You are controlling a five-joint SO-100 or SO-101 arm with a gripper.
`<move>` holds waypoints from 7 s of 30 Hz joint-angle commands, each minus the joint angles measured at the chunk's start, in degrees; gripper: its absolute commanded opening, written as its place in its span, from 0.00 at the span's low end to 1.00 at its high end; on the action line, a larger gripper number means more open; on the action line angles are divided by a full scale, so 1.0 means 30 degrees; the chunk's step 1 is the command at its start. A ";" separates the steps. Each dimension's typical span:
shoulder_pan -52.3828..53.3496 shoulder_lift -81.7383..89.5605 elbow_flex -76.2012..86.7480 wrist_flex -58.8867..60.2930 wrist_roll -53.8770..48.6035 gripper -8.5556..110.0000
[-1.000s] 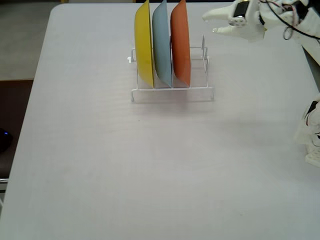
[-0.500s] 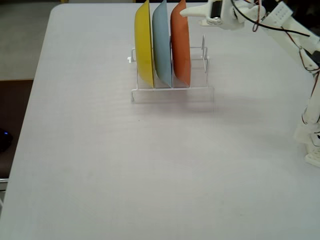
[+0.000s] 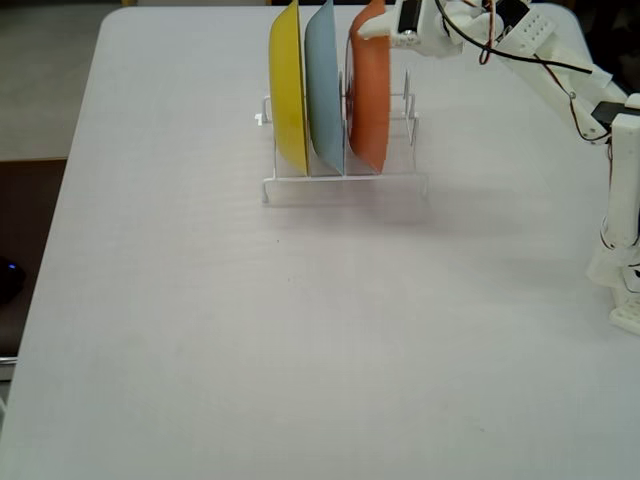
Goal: Would you please take all the plates for me?
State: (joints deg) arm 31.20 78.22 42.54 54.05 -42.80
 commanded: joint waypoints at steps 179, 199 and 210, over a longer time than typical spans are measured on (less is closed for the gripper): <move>-0.1436 -0.1904 -0.3955 -0.3779 -0.0088 0.30; -0.2432 -0.3984 -0.4248 -0.5361 0.1494 0.31; -0.2812 -0.4219 -0.4687 -0.5684 0.1699 0.07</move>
State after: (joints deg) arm 23.47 63.37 33.22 37.97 -37.09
